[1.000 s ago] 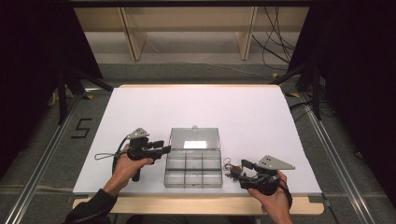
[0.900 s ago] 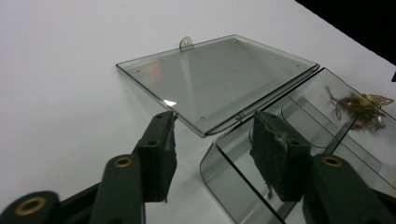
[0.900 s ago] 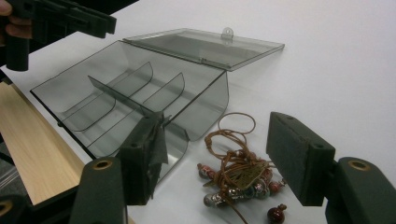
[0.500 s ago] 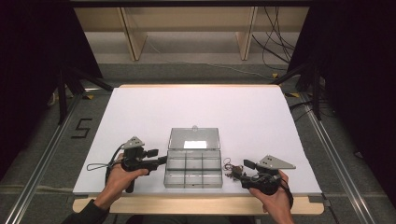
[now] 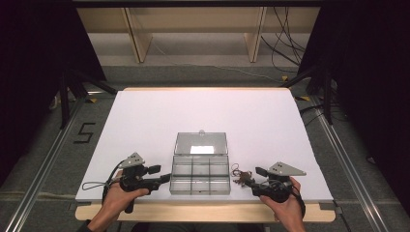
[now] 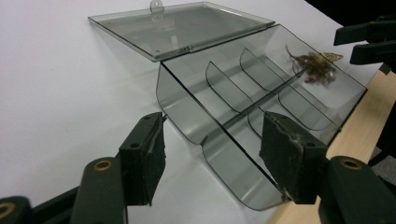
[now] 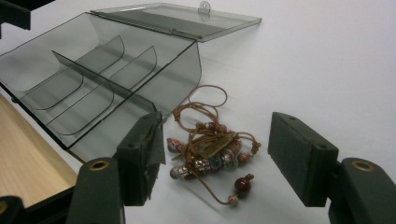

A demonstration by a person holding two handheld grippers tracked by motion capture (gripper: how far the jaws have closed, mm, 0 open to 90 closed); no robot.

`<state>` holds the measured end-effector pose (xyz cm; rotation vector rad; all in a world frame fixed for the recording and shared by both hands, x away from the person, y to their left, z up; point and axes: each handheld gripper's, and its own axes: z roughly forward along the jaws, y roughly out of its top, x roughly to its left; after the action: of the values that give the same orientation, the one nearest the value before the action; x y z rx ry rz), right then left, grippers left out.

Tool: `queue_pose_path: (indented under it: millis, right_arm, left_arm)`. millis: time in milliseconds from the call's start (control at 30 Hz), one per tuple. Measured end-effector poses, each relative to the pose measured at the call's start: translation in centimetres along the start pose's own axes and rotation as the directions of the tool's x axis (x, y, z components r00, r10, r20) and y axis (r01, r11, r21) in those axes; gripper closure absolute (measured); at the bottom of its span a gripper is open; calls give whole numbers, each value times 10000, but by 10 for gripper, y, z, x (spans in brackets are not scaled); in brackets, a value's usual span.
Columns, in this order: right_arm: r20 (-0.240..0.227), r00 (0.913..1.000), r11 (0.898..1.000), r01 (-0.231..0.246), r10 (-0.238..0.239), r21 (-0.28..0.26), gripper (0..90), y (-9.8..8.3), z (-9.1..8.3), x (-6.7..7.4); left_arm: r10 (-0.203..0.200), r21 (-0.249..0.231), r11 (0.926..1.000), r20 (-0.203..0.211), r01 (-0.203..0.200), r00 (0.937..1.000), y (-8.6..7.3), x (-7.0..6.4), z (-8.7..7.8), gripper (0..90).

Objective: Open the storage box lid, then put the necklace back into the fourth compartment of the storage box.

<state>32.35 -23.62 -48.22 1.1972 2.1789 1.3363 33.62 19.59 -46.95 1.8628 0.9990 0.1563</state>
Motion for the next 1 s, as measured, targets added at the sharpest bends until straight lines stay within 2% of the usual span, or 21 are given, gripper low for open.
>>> queue_pose_path:
  millis: [33, 133, 200, 233, 267, 367, 400, 433, 467, 500, 567, 633, 667, 733, 800, 833, 867, 900, 933, 967, 1000]
  right_arm:
    - [-4, 9988, 9988, -481, 481, 73, 369, -1, 0, 4]
    - [57, 9997, 9994, -223, 222, 267, 368, 0, 0, 0]
    - [-66, 9971, 9964, -754, 757, 382, 367, -1, 0, 3]
    - [4, 9994, 9985, -359, 359, 414, 367, -2, 3, -1]
    - [104, 9995, 9980, -296, 291, 551, 366, -1, 2, -1]
    - [76, 9995, 9983, -319, 316, 496, 365, -2, 2, -2]
    - [77, 9984, 9969, -556, 552, 559, 364, -2, 3, 0]
    - [115, 9992, 9975, -382, 376, 595, 363, -2, 3, -2]
    - [-19, 9936, 9915, -1121, 1125, 659, 363, -2, 3, 3]
    - [130, 9986, 9971, -518, 512, 563, 362, -2, 5, -2]
    - [185, 9962, 9928, -863, 851, 825, 361, -2, 5, 1]
    - [-115, 9980, 9961, -610, 618, 631, 361, -2, 8, -1]
    - [16, 9982, 9950, -607, 607, 797, 361, -2, 7, 0]
    - [41, 9988, 9967, -485, 483, 651, 361, -2, 9, -2]
    - [205, 9966, 9930, -818, 803, 848, 361, -2, 10, 1]
    - [238, 9987, 9958, -473, 455, 784, 361, -2, 10, -3]
    - [179, 9980, 9943, -612, 599, 876, 360, -2, 10, -2]
    - [167, 9989, 9960, -455, 443, 770, 360, -2, 12, -3]
    - [143, 9987, 9950, -501, 490, 868, 360, -1, 11, -2]
    - [13, 9984, 9953, -570, 571, 781, 359, -1, 14, -2]
    - [202, 9983, 9937, -562, 544, 965, 359, -1, 14, -2]
  left_arm:
    - [88, 11, 10000, 35, -88, 10000, -1, -1, -1, 386]
    - [216, 40, 9998, 90, -217, 9997, -3, -5, -5, 380]
    - [261, 44, 9996, 50, -261, 9996, -4, -8, -7, 370]
    - [249, 69, 9997, 107, -250, 9996, -4, -9, -8, 366]
    - [286, 53, 9996, 107, -286, 9995, -5, -11, -9, 365]
    - [430, 149, 9990, 133, -432, 9990, -8, -15, -12, 358]
    - [619, 304, 9976, 173, -624, 9979, -9, -15, -13, 352]
    - [679, 388, 9969, 142, -684, 9976, -11, -17, -14, 350]
    - [711, 389, 9967, 198, -718, 9973, -12, -18, -14, 350]
    - [643, 369, 9972, 120, -647, 9979, -13, -20, -14, 349]
    - [646, 378, 9972, 166, -652, 9978, -16, -24, -14, 346]
    - [723, 523, 9959, 191, -732, 9972, -19, -27, -15, 341]
    - [793, 596, 9950, 131, -799, 9968, -21, -29, -15, 340]
    - [918, 643, 9936, 185, -928, 9956, -24, -32, -15, 334]
    - [837, 612, 9945, 193, -848, 9963, -25, -35, -14, 327]
    - [819, 661, 9944, 116, -825, 9966, -26, -37, -14, 324]
    - [1128, 723, 9908, 253, -1144, 9933, -27, -36, -14, 322]
    - [1146, 749, 9905, 191, -1157, 9932, -27, -37, -14, 319]
    - [1022, 605, 9928, 231, -1034, 9945, -29, -39, -13, 316]
    - [1118, 761, 9907, 221, -1131, 9935, -29, -38, -14, 310]
    - [1106, 740, 9910, 190, -1118, 9937, -30, -39, -13, 306]
